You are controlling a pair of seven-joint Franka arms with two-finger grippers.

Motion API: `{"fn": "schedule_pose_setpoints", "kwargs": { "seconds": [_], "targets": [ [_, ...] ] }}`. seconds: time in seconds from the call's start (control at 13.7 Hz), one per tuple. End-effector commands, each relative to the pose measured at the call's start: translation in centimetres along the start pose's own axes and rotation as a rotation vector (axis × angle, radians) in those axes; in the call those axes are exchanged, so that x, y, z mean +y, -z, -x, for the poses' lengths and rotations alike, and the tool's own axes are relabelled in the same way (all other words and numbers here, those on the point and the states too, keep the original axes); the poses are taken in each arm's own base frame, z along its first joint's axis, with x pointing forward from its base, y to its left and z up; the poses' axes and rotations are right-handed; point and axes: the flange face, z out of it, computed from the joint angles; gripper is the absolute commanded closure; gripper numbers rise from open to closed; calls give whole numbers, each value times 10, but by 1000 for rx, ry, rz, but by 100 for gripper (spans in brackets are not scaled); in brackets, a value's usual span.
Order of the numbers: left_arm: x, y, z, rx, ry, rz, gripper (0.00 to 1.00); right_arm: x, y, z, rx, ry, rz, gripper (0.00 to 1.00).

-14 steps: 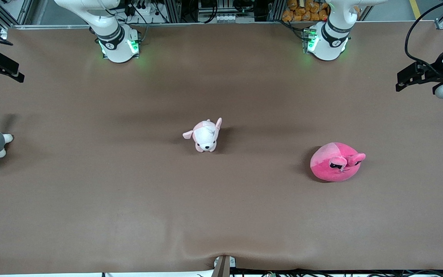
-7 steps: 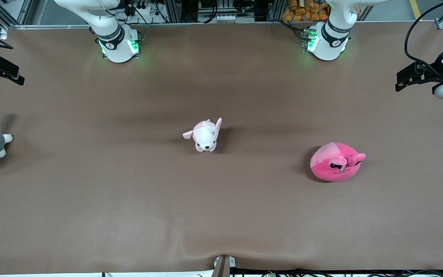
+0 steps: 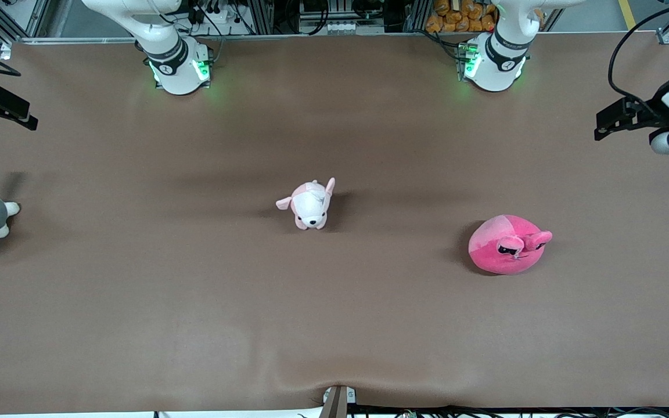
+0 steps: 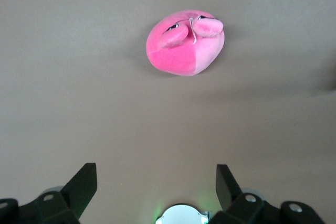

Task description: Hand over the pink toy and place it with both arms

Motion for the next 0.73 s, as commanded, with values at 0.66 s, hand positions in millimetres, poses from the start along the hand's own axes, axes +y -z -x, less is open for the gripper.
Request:
{"fn": "schedule_pose_setpoints", "kwargs": {
  "seconds": [0.66],
  "targets": [
    [-4,-74,-60,-103,475,-9,0,0,4,-4,35,-6,-3,0]
  ]
}}
